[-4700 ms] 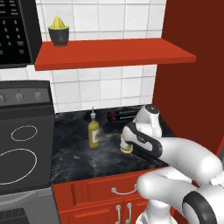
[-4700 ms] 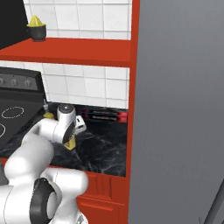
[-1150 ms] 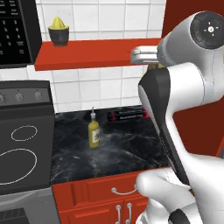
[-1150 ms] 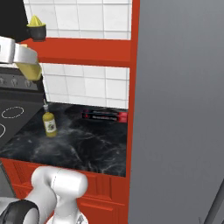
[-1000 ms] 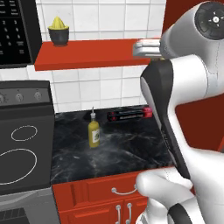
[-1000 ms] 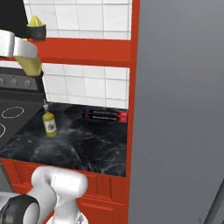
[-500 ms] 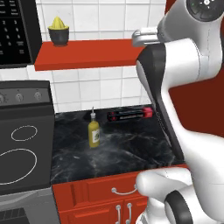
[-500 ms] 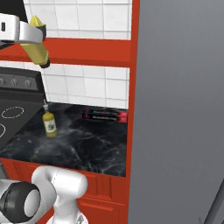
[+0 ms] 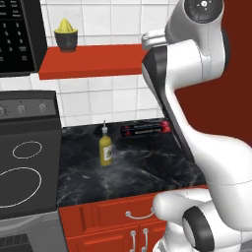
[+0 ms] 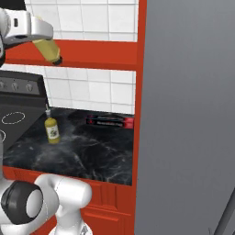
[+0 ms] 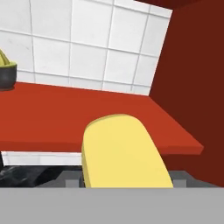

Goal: Pick the mustard and oil and vinegar bottle from the counter and place them in the cabinet.

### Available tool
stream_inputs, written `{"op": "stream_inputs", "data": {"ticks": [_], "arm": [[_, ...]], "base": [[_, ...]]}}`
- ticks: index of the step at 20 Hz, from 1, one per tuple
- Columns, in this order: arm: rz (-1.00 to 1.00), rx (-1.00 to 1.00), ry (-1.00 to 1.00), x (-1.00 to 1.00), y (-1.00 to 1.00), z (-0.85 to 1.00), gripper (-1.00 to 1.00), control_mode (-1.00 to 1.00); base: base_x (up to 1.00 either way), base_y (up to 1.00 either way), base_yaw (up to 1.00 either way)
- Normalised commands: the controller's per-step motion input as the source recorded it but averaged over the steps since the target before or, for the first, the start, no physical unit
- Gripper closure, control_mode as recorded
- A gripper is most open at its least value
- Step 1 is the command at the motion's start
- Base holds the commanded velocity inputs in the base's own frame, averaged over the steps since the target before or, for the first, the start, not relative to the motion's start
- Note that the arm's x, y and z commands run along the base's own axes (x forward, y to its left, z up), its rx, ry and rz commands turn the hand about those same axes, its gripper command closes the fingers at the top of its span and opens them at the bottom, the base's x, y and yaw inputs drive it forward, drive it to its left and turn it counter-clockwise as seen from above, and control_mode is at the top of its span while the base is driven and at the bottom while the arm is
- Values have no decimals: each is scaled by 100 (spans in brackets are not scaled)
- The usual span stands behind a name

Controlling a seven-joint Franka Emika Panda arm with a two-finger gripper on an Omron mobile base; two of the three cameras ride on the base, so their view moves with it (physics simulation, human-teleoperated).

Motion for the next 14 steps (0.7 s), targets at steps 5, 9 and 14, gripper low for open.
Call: {"op": "stream_inputs", "data": {"ticks": [5,9,14], "arm": [[0,0,0,27,-7,-4,100,-100],[0,3,0,21,-15,0,100,-100],[0,6,0,25,-16,-2,100,-100]], "base": [[0,0,0],[0,0,0],[0,0,0]]}}
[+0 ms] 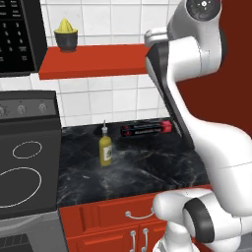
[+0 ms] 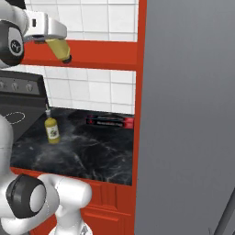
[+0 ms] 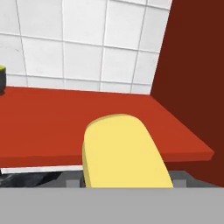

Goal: Pick the mustard and oil and vinegar bottle from the counter and place them in the cabinet.

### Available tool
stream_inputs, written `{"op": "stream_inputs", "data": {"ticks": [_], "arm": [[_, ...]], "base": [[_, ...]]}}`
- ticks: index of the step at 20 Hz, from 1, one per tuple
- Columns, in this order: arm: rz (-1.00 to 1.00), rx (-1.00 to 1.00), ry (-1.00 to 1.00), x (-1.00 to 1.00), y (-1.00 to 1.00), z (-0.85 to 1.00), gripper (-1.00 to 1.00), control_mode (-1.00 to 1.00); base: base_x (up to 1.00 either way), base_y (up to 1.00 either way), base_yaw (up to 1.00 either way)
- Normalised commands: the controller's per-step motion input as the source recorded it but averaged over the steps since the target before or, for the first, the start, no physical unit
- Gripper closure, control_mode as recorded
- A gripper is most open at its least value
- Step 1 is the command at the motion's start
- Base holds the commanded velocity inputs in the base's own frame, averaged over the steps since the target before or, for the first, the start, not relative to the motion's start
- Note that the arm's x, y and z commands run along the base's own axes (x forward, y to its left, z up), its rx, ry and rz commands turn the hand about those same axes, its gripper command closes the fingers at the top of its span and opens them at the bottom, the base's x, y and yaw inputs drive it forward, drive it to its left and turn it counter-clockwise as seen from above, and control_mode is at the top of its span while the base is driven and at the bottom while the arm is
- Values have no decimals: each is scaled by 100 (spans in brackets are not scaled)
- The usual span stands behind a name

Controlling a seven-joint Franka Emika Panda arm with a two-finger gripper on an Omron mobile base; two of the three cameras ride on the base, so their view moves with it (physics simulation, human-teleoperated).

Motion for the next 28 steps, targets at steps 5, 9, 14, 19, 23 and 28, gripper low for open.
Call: {"op": "stream_inputs", "data": {"ticks": [5,9,14,19,23,28], "arm": [[0,4,0,28,-11,-20,100,-100],[0,1,0,25,-5,-36,100,-100],[0,0,0,28,-5,-24,100,-100],[0,0,-2,17,-10,14,100,-100],[0,1,-3,5,-8,42,100,-100],[0,2,-1,9,-6,32,100,-100]], "base": [[0,0,0],[0,0,0],[0,0,0],[0,0,0],[0,0,0],[0,0,0]]}}
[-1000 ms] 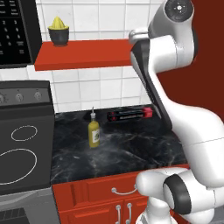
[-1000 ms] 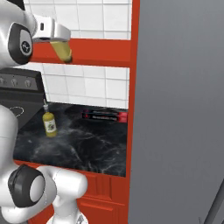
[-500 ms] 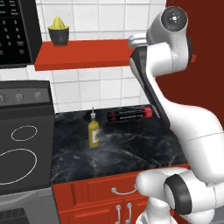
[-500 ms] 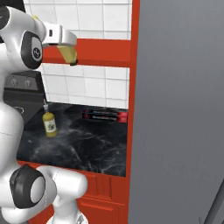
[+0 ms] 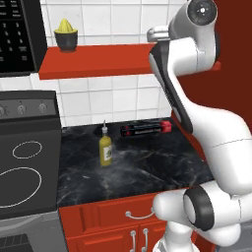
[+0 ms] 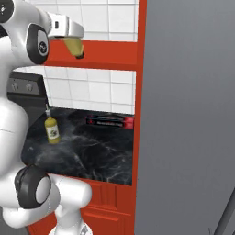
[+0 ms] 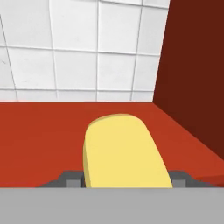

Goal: Pick the mustard and oil and vinegar bottle from the counter and place them in the cabinet.

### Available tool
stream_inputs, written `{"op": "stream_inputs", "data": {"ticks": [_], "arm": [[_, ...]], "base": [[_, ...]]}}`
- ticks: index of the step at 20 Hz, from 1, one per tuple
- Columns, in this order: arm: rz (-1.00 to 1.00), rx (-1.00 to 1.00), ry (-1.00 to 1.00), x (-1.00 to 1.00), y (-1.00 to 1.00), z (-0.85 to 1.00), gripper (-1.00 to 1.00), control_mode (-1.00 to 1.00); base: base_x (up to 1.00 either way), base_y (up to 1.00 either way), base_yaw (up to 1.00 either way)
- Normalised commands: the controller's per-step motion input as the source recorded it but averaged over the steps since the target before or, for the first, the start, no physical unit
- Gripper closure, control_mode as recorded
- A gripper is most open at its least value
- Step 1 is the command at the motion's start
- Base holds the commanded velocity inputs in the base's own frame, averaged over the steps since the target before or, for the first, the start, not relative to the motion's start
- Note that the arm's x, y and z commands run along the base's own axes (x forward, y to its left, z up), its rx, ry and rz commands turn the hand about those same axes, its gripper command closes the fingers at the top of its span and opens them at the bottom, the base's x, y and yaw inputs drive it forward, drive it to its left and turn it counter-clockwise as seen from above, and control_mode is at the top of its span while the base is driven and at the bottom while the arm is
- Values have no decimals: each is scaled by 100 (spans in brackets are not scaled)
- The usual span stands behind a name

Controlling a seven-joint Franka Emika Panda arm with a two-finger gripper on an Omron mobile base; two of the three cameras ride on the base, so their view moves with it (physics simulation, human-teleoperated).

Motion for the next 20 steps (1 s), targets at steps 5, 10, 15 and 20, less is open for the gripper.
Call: {"op": "stream_inputs", "data": {"ticks": [5,10,15,20], "arm": [[0,2,0,33,-5,-5,100,-100],[0,0,0,38,-6,-33,100,-100],[0,0,0,36,-4,-41,100,-100],[0,0,0,30,-3,-25,100,-100]], "base": [[0,0,0],[0,0,0],[0,0,0],[0,0,0]]}}
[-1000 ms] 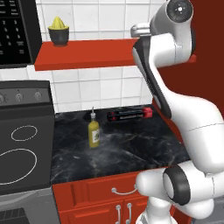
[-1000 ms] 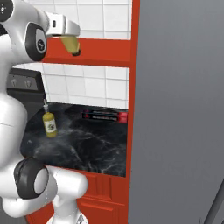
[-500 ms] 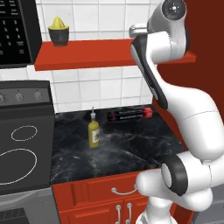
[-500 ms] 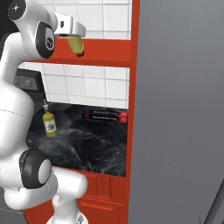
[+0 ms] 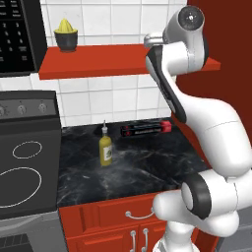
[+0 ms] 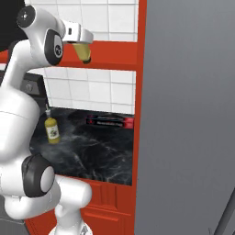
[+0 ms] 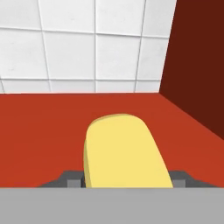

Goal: Pick the mustard and oil and vinegar bottle from the counter and place them in the cabinet.

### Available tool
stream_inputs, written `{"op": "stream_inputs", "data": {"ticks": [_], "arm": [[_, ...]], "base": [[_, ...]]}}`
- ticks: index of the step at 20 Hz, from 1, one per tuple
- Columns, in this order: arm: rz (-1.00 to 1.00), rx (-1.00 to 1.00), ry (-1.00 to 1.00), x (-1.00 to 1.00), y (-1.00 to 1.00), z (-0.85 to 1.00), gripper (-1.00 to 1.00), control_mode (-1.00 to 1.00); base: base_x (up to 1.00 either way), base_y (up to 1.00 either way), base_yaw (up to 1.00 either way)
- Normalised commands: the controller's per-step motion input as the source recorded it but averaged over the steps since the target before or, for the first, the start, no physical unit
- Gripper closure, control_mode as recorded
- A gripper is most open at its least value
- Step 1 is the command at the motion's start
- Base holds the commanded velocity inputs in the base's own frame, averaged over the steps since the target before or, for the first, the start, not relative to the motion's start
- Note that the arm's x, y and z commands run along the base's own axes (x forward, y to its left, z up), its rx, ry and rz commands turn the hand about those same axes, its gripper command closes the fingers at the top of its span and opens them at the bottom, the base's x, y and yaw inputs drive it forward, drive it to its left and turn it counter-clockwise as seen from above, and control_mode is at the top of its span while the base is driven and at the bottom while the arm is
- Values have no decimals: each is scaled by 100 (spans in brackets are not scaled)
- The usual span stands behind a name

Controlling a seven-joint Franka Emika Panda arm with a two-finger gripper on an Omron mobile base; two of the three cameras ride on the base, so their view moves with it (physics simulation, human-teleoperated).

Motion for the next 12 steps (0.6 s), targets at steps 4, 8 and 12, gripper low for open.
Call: {"op": "stream_inputs", "data": {"ticks": [4,8,12], "arm": [[0,0,0,32,-4,-11,100,-100],[0,0,0,37,-4,-13,100,-100],[0,0,0,44,-6,-18,100,-100]], "base": [[0,0,0],[0,0,0],[0,0,0]]}}
